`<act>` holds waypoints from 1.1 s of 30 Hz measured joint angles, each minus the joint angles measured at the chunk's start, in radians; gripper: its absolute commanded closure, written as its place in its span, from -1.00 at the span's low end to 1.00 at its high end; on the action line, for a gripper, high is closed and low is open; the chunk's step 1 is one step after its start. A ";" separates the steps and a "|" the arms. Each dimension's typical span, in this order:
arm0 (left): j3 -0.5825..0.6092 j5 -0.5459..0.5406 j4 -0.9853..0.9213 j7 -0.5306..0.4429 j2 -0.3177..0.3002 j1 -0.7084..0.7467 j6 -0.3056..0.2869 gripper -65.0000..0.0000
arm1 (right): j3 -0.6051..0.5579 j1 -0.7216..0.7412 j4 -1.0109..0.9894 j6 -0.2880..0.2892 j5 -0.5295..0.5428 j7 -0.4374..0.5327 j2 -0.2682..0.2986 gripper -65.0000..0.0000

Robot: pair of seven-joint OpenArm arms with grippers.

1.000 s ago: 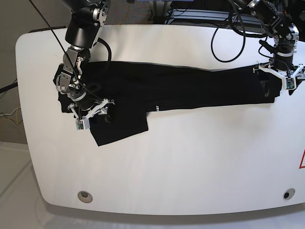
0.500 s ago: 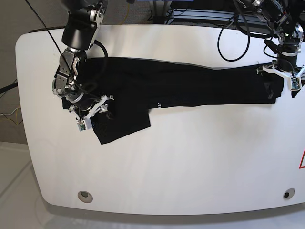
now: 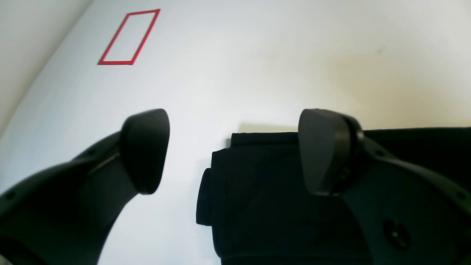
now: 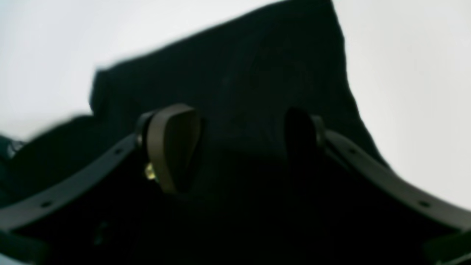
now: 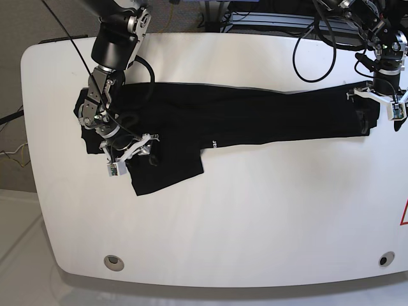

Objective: Fold the T-shirt properly
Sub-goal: 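Grasp the shirt edge with the right gripper and drag it along the table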

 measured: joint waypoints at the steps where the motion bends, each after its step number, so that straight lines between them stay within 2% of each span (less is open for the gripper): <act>1: 0.000 -0.007 0.000 0.002 -0.002 0.002 0.000 -0.60 | 0.000 0.000 -0.002 0.001 0.004 0.000 -0.004 -0.20; 5: -0.002 -0.077 -0.006 0.028 -0.017 0.007 0.000 -0.57 | -0.008 0.006 -0.019 0.014 0.018 -0.002 -0.013 -0.13; 7: -0.015 -0.141 -0.019 0.041 -0.026 0.013 0.000 -0.56 | -0.013 0.009 -0.026 0.016 0.023 -0.003 -0.013 -0.08; 9: -0.061 -0.253 -0.068 0.059 -0.041 0.022 -0.018 -0.56 | -0.016 0.015 -0.034 0.018 0.026 -0.002 -0.016 -0.05; 13: -0.095 -0.230 -0.124 0.111 -0.064 0.043 0.021 -0.56 | -0.015 0.018 -0.042 0.018 0.029 0.002 -0.013 -0.05; 20: -0.084 -0.249 -0.196 0.136 -0.095 0.032 0.008 -0.55 | -0.008 0.018 -0.042 0.019 0.035 0.000 -0.018 -0.10; 24: -0.072 -0.240 -0.219 0.150 -0.111 0.018 -0.001 -0.55 | -0.012 0.017 -0.037 0.019 0.037 -0.010 -0.018 -0.05; 28: -0.077 -0.220 -0.224 0.147 -0.115 0.028 0.011 -0.55 | -0.015 0.019 -0.037 0.019 0.037 -0.011 -0.021 0.20; 30: -0.079 -0.204 -0.225 0.147 -0.109 0.031 0.013 -0.57 | -0.024 0.023 -0.039 0.018 0.036 -0.011 -0.023 0.64; 33: -0.063 -0.202 -0.224 0.146 -0.099 0.024 0.011 -0.57 | -0.027 0.036 -0.040 0.015 0.025 -0.034 -0.024 0.87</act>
